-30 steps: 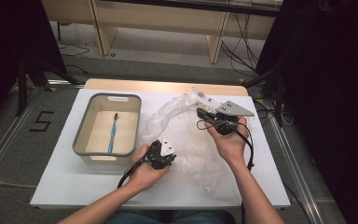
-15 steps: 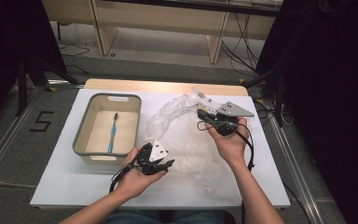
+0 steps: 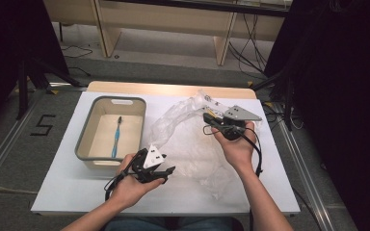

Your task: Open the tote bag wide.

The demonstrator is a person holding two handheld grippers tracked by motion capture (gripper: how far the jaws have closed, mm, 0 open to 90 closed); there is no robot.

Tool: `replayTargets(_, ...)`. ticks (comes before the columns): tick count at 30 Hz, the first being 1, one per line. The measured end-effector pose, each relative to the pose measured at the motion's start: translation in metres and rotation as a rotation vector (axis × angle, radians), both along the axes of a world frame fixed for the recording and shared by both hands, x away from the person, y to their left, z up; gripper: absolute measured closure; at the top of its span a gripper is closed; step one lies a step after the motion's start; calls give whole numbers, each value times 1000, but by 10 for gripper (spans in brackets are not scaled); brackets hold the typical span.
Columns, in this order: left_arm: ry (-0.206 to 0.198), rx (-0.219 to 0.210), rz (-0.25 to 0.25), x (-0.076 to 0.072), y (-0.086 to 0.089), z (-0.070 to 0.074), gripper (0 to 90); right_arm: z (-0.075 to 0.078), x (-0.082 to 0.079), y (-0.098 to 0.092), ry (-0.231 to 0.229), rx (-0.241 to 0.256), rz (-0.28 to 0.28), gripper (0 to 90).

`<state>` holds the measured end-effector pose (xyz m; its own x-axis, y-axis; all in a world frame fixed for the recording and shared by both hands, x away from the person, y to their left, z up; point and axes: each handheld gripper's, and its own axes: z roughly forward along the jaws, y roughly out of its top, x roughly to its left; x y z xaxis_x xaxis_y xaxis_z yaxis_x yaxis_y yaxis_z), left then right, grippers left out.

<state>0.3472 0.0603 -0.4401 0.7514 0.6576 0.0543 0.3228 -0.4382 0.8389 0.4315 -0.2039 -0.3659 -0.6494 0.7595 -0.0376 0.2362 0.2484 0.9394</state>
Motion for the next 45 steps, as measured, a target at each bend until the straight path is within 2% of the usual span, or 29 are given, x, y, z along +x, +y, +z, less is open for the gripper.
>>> replayTargets(5, -1, 2, 7, 0, 2, 1, 409, 0, 0, 0, -1, 1, -1, 900)
replayTargets(16, 5, 3, 23, 0, 6, 2, 376, 0, 0, 0, 2, 0, 1, 900)
replayTargets(45, -1, -4, 46, 0, 13, 4, 351, -2, 0, 1, 6, -3, 4, 900)
